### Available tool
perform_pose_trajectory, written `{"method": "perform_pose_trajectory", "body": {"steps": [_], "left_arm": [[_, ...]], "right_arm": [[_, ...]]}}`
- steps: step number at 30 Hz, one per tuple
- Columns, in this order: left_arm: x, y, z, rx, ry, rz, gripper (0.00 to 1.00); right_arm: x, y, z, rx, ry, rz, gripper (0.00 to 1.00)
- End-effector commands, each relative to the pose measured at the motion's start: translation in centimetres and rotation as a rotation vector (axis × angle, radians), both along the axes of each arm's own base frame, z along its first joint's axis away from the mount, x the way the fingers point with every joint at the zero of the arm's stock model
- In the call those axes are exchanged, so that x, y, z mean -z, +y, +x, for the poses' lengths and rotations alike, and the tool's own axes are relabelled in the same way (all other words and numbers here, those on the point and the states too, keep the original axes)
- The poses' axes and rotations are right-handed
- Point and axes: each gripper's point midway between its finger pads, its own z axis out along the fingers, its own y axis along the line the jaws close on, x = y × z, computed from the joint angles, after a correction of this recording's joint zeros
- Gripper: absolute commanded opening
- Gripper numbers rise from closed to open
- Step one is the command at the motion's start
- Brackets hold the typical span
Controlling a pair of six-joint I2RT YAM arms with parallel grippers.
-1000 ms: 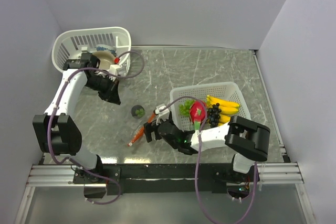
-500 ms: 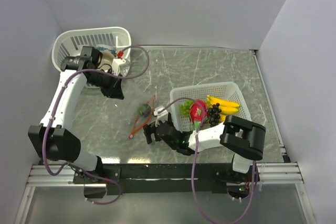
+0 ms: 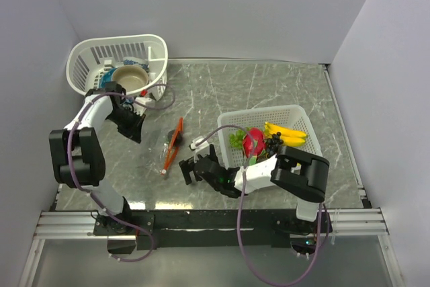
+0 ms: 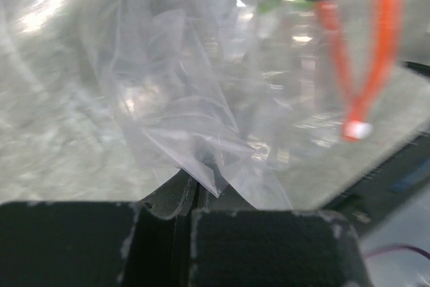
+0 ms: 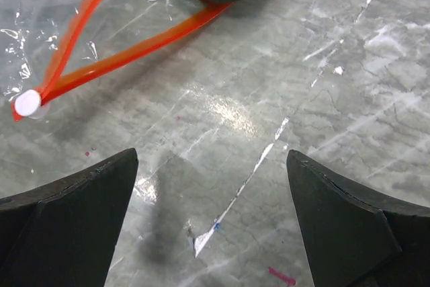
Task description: Open the zip-top bag and remove the fake food
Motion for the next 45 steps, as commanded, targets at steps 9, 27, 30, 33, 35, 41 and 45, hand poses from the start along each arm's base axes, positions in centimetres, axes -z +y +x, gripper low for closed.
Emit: {"method": "perform_pose_trajectory", "body": {"steps": [9, 27, 30, 33, 35, 41, 45], "left_arm": [[5.4, 3.7, 0.6, 0.019, -0.019, 0.197, 0.01], [5.4, 3.1, 1.1, 0.034, -0.014, 0.162, 0.01], [5.3, 2.7, 1.0, 0.041, -0.012, 0.149, 0.01], [5.3, 2.4, 0.8, 0.049, -0.01, 0.139, 0.01], [5.5, 2.1, 0.6, 0.057, -0.007, 0.139, 0.01], [5.9, 1.8, 0.2, 0.064, -0.001, 0.133, 0.01], [5.7, 1.6, 0.2, 0.067, -0.006, 0.131, 0.01]], "right_arm": [[-4.1, 4.2, 5.6, -0.038, -0.092, 0.057, 1.0], [-2.1, 9.9, 8.5, -0.232, -0.006, 0.018, 1.0], [-1.6, 9.9, 9.4, -0.208, -0.01, 0.005, 1.0], [-1.6, 9.4, 10.5, -0.157, -0.035, -0.02, 1.0], [-1.8, 9.1, 11.2, -0.122, -0.053, -0.035, 1.0], [-2.6, 7.9, 12.7, -0.037, -0.112, -0.073, 1.0], [-3.0, 8.5, 12.8, -0.051, -0.128, -0.062, 1.0]]}}
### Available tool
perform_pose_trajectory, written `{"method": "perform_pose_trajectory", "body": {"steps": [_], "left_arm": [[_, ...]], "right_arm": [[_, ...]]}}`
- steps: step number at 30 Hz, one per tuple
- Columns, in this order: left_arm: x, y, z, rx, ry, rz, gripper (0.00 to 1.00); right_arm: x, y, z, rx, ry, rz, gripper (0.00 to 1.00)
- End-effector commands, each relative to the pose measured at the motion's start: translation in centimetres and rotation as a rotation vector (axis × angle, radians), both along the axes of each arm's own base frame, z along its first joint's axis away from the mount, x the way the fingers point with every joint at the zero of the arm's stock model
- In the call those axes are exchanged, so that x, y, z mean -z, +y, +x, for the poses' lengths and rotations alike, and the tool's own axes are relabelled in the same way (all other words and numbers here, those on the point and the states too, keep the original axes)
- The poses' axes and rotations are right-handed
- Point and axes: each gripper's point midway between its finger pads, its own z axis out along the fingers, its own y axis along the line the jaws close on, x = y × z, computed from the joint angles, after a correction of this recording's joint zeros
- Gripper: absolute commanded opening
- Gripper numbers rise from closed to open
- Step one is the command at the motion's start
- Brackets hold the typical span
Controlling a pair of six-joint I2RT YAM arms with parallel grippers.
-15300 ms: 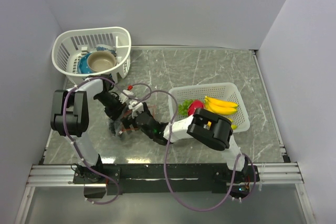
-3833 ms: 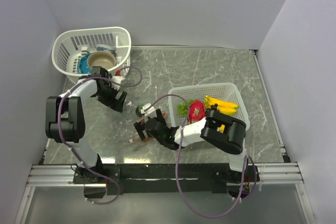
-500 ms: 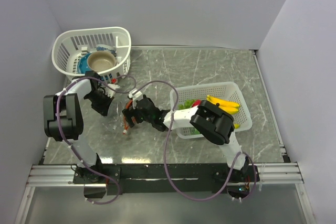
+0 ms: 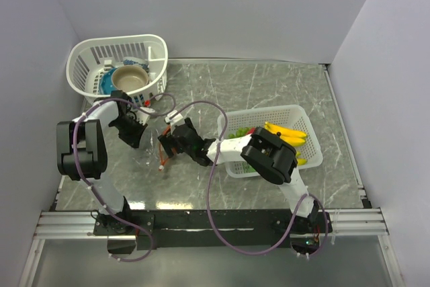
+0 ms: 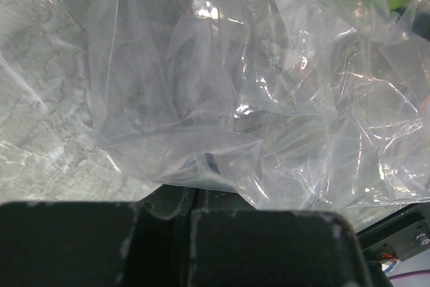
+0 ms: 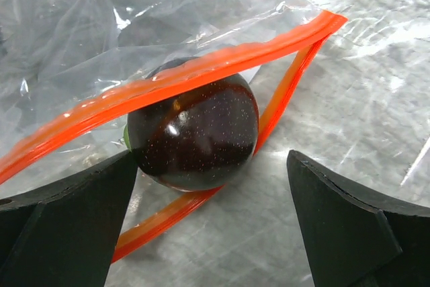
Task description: Open the zip-top bag and remove the fake food
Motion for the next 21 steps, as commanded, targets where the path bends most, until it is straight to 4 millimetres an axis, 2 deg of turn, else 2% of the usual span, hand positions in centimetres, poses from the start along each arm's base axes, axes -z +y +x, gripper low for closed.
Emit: {"method": "perform_pose_trajectory", "body": {"steps": [1, 7, 10, 13, 14, 17, 21], "left_arm": [[-0.3, -1.2, -0.1, 0.043, -0.014, -0.04, 0.01], [-0.4, -1.3, -0.2, 0.049, -0.013, -0.04, 0.01], [-0.2, -1.4, -0.3, 0.052, -0.004, -0.042, 0.01], [-0.1, -1.4, -0.4, 0.054, -0.004, -0.041, 0.01], [0.0, -1.5, -0.5, 0.054, -0.001, -0.042, 0.01], [-0.1, -1.5, -0.3, 0.054, -0.011, -0.039, 0.01], [-0.3, -1.5, -0.2, 0.051, -0.014, -0.043, 0.01]], "right_arm": [[-2.9, 1.3, 1.9, 0.02, -0.078, 0.043, 1.0], [-4.5, 2.2, 1.6, -0.006, -0.127, 0.089, 1.0], [-4.6, 2.6, 1.4, -0.027, -0.125, 0.102, 1.0], [-4.5, 3.1, 1.0, -0.053, -0.109, 0.111, 0.89], [-4.2, 3.2, 0.8, -0.064, -0.103, 0.109, 0.77], [-3.3, 3.1, 0.6, -0.063, -0.066, 0.098, 0.58], [-2.7, 2.1, 0.0, -0.057, -0.055, 0.093, 0.53]]}}
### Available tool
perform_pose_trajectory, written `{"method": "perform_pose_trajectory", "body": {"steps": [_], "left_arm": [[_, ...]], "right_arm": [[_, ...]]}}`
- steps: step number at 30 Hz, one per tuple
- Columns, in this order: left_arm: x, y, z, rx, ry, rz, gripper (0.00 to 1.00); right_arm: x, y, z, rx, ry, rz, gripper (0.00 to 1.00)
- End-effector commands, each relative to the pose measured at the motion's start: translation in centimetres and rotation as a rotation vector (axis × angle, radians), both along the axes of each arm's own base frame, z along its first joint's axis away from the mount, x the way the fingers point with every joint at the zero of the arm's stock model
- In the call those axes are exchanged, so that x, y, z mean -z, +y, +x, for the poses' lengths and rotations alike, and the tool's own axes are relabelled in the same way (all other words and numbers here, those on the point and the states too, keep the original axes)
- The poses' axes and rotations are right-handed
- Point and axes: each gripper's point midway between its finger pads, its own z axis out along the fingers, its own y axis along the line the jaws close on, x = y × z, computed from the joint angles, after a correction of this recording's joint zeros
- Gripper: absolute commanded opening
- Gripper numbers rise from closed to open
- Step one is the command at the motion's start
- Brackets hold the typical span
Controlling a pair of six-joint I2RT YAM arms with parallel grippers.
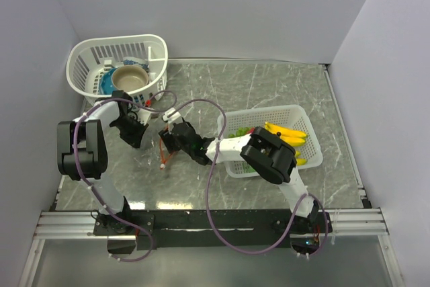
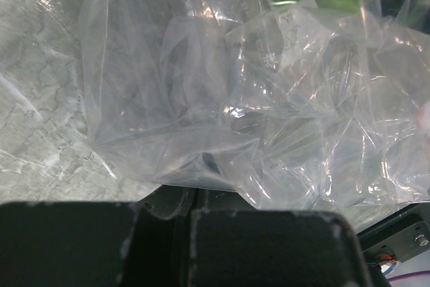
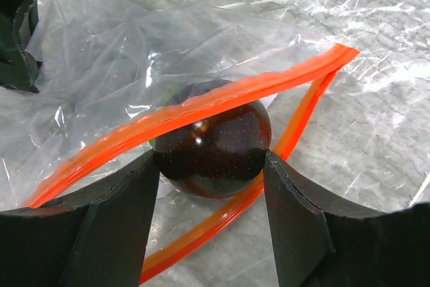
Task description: Open the zip-top bag and remove the fake food
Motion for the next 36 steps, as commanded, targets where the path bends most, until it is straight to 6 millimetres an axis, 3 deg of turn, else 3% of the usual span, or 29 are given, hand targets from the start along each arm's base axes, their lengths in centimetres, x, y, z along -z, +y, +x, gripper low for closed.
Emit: {"method": "perform_pose_trajectory", "body": {"steps": [1, 3, 10, 14, 15, 17, 18, 21, 22, 23, 24, 27, 29, 30, 32, 33, 34, 35, 36], "left_arm": [[-0.3, -1.0, -0.2, 0.039, -0.011, -0.031, 0.01], [-0.1, -0.9, -0.1, 0.038, -0.01, -0.027, 0.01], [0.1, -0.9, 0.3, 0.027, -0.011, -0.026, 0.01], [-0.3, -1.0, 0.4, 0.023, -0.016, -0.038, 0.01], [-0.4, -1.0, 0.5, 0.023, -0.019, -0.038, 0.01], [-0.5, -1.1, 0.3, 0.02, -0.015, -0.038, 0.01], [-0.5, -1.2, 0.2, 0.022, -0.012, -0.044, 0.01], [-1.0, -1.6, -0.3, 0.023, 0.003, -0.068, 0.01], [-1.7, -2.4, -0.1, 0.032, -0.006, -0.118, 0.01], [-2.6, -3.0, -0.9, 0.036, 0.024, -0.15, 0.01], [-3.8, -3.4, -0.2, 0.039, -0.002, -0.178, 0.01], [-7.0, -5.6, 0.2, 0.056, -0.026, -0.283, 0.01], [-8.3, -6.9, 0.1, 0.071, -0.034, -0.329, 0.01], [-8.6, -8.0, 0.0, 0.088, -0.034, -0.334, 0.01], [-8.9, -9.4, -0.3, 0.123, -0.037, -0.335, 0.01], [-8.9, -9.9, -0.4, 0.125, -0.036, -0.334, 0.01], [-8.9, -10.6, -0.6, 0.145, -0.038, -0.333, 0.01], [-9.2, -10.9, -0.8, 0.15, -0.041, -0.345, 0.01], [-9.6, -11.2, -1.0, 0.154, -0.035, -0.358, 0.01]], "right_arm": [[-1.4, -0.2, -0.6, -0.009, -0.013, 0.041, 0.5], [-1.9, -1.0, -0.8, 0.004, -0.019, 0.043, 0.42], [-4.9, -6.9, -3.5, 0.058, -0.042, 0.06, 0.47], [-5.7, -10.1, -5.5, 0.073, -0.023, 0.062, 0.48], [-7.5, -10.8, -5.8, 0.082, -0.041, 0.094, 0.48], [-7.6, -12.7, -6.6, 0.099, -0.035, 0.089, 0.48], [-9.7, -13.6, -6.8, 0.119, -0.065, 0.126, 0.49], [-11.3, -16.3, -7.2, 0.17, -0.091, 0.121, 0.5], [-13.3, -17.9, -7.0, 0.219, -0.126, 0.155, 0.51], [-13.4, -19.2, -7.0, 0.257, -0.127, 0.139, 0.51], [-14.5, -20.5, -6.9, 0.295, -0.14, 0.159, 0.5], [-14.1, -24.7, -6.4, 0.45, -0.122, 0.132, 0.5], [-12.4, -27.3, -6.5, 0.54, -0.097, 0.101, 0.52], [-12.7, -28.7, -6.4, 0.584, -0.099, 0.114, 0.52], [-11.7, -30.8, -6.7, 0.661, -0.074, 0.11, 0.56], [-12.2, -32.0, -6.5, 0.694, -0.072, 0.144, 0.6], [-11.9, -32.7, -6.6, 0.718, -0.062, 0.15, 0.85], [-11.5, -33.5, -6.8, 0.754, -0.038, 0.162, 1.0], [-11.8, -34.7, -6.6, 0.805, -0.04, 0.179, 1.0]]}}
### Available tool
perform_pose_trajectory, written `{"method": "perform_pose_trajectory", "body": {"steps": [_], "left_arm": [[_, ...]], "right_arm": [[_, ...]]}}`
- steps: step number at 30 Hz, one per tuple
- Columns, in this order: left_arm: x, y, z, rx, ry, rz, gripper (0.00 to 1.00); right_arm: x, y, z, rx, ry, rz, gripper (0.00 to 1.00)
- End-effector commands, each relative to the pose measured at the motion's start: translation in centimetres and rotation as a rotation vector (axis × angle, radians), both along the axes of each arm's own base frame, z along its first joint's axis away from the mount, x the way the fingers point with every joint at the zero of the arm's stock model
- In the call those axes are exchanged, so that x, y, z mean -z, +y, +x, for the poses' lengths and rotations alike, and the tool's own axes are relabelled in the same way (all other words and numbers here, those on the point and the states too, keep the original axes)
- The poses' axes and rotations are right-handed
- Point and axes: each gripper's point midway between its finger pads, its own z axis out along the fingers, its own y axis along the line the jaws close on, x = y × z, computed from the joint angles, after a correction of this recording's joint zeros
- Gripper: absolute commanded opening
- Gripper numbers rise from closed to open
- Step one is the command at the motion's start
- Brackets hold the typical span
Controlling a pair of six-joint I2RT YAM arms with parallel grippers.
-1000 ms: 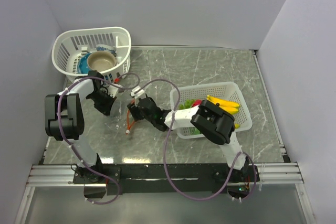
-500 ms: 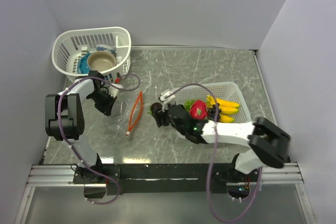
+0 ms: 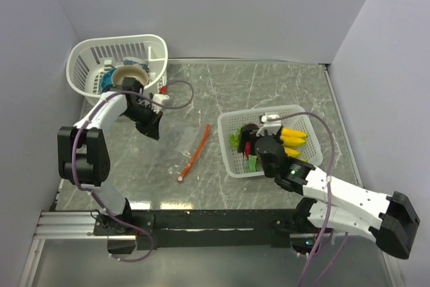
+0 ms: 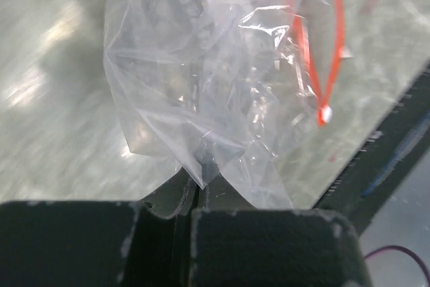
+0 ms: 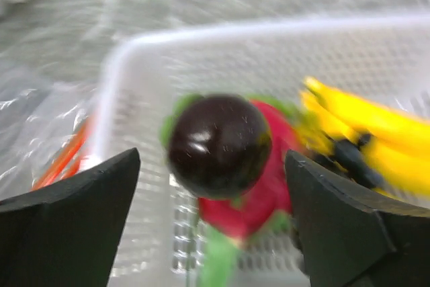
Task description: Open the zip-top bag and remove the fake food
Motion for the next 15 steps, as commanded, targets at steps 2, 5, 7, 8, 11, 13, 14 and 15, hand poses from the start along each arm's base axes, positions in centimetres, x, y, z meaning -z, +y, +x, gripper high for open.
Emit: {"method": "perform_pose_trajectory", "body": {"steps": [2, 5, 7, 8, 11, 13, 14, 15], "left_arm": [[-3.4, -2.9, -1.4, 0.035, 0.003, -0.111, 0.05], [-5.5, -3.4, -1.7, 0.044, -0.034, -0.148, 0.92], [-6.6, -3.5, -1.6, 0.039, -0.061, -0.156, 0.99], [-7.3, -3.5, -1.6, 0.038, -0.085, -0.156, 0.99], [-9.3, -3.4, -1.3, 0.01, -0.133, -0.166, 0.99], [-10.9, -3.5, -1.3, -0.012, -0.151, -0.211, 0.99], [-11.5, -3.4, -1.5, -0.02, -0.154, -0.225, 0.99], [-12.1, -3.2, -1.2, -0.052, -0.151, -0.241, 0.99]], "right_arm": [[0.4, -5.5, -0.4, 0.235, 0.045, 0.065, 1.0], [-0.5, -6.0, -0.6, 0.243, 0.04, 0.075, 1.0], [-1.8, -5.5, -0.7, 0.223, 0.043, 0.092, 1.0], [-1.7, -5.7, -0.9, 0.222, 0.063, 0.08, 1.0], [-2.3, -6.2, -1.3, 0.258, 0.095, 0.08, 1.0], [-3.0, -6.7, -1.3, 0.3, 0.108, 0.083, 1.0], [-2.6, -7.2, -1.8, 0.307, 0.136, 0.042, 1.0], [-3.0, -7.3, -1.9, 0.309, 0.137, 0.039, 1.0]]}}
